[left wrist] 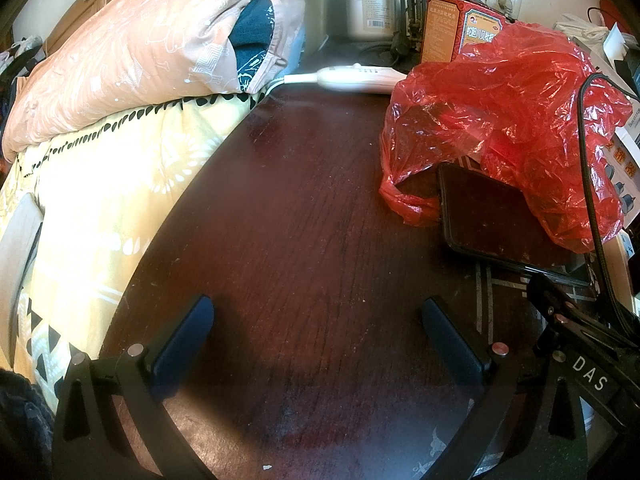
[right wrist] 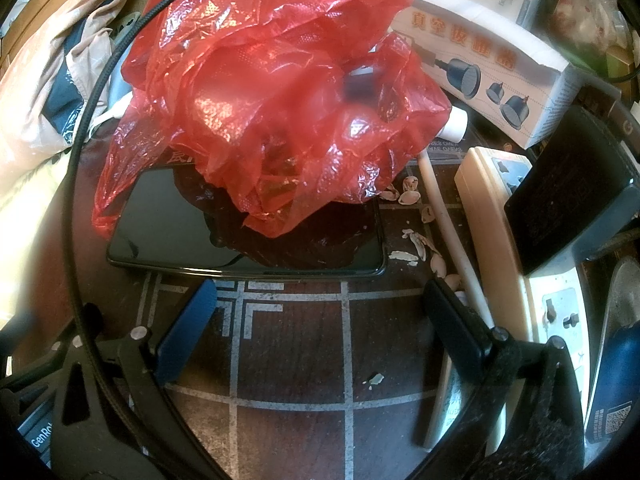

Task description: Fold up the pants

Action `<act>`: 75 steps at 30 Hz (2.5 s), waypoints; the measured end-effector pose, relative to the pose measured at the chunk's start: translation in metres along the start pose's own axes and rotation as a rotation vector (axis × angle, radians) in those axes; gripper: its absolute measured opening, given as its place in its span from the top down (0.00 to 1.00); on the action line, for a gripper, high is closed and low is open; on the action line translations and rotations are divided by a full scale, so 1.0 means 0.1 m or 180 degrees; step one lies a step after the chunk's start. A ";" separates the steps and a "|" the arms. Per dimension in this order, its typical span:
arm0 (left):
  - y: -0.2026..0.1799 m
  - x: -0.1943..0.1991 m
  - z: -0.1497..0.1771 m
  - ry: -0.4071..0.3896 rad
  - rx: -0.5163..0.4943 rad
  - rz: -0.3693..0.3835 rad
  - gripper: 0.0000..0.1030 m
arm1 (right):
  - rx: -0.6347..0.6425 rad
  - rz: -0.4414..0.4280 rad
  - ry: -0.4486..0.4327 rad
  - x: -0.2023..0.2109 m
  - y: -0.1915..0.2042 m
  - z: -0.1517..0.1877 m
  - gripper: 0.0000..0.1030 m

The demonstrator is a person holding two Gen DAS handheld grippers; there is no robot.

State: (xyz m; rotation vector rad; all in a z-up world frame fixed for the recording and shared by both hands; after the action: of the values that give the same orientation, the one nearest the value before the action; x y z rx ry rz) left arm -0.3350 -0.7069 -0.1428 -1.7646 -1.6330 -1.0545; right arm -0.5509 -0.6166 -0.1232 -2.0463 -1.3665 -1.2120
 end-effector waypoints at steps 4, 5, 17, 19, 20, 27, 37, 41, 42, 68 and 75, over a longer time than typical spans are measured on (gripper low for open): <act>0.00 0.00 0.00 0.0000 0.0000 0.0000 0.00 | -0.0001 0.0002 0.0000 0.00 -0.01 0.00 0.00; 0.00 0.00 0.00 0.0000 0.0000 -0.0001 0.00 | 0.0000 0.0002 0.0000 0.02 -0.03 0.00 0.00; 0.00 0.00 0.00 -0.0001 0.0000 -0.0002 0.00 | -0.0002 0.0005 -0.0001 0.00 0.00 0.00 0.00; 0.00 0.00 0.00 -0.0001 0.0000 -0.0003 0.00 | -0.0002 0.0005 -0.0001 -0.01 0.01 0.00 0.00; 0.00 0.00 0.00 -0.0001 0.0000 -0.0003 0.00 | -0.0002 0.0005 -0.0001 0.00 0.00 0.00 0.00; 0.00 0.00 0.00 -0.0001 0.0000 -0.0004 0.00 | -0.0002 0.0007 -0.0001 -0.01 0.01 0.00 0.00; 0.00 0.00 0.00 -0.0002 0.0001 -0.0006 0.00 | -0.0002 0.0008 -0.0002 0.01 -0.01 0.00 0.00; 0.00 0.00 0.00 -0.0002 0.0001 -0.0006 0.00 | -0.0002 0.0008 -0.0002 0.01 -0.01 0.00 0.00; 0.00 0.00 0.00 -0.0002 0.0001 -0.0006 0.00 | -0.0003 0.0009 -0.0002 0.00 -0.01 0.00 0.00; 0.00 0.00 0.01 -0.0003 0.0001 -0.0010 0.00 | -0.0005 0.0016 -0.0004 -0.01 0.01 0.00 0.00; 0.00 0.00 0.01 -0.0003 0.0002 -0.0011 0.00 | -0.0006 0.0018 -0.0004 -0.02 0.03 -0.01 0.00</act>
State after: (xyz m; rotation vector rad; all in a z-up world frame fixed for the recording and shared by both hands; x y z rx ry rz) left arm -0.3351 -0.7064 -0.1431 -1.7628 -1.6374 -1.0548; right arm -0.5491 -0.6194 -0.1241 -2.0511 -1.3599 -1.2103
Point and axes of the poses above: each gripper's, at about its wrist camera, not at the fingertips, and x roughly against the way its jaws point, y to its left, z to its underside, the point moved 4 cm from there along -x, roughly the way its jaws point, and after that the axes turned 14 degrees about -x, right-handed, at the moved point
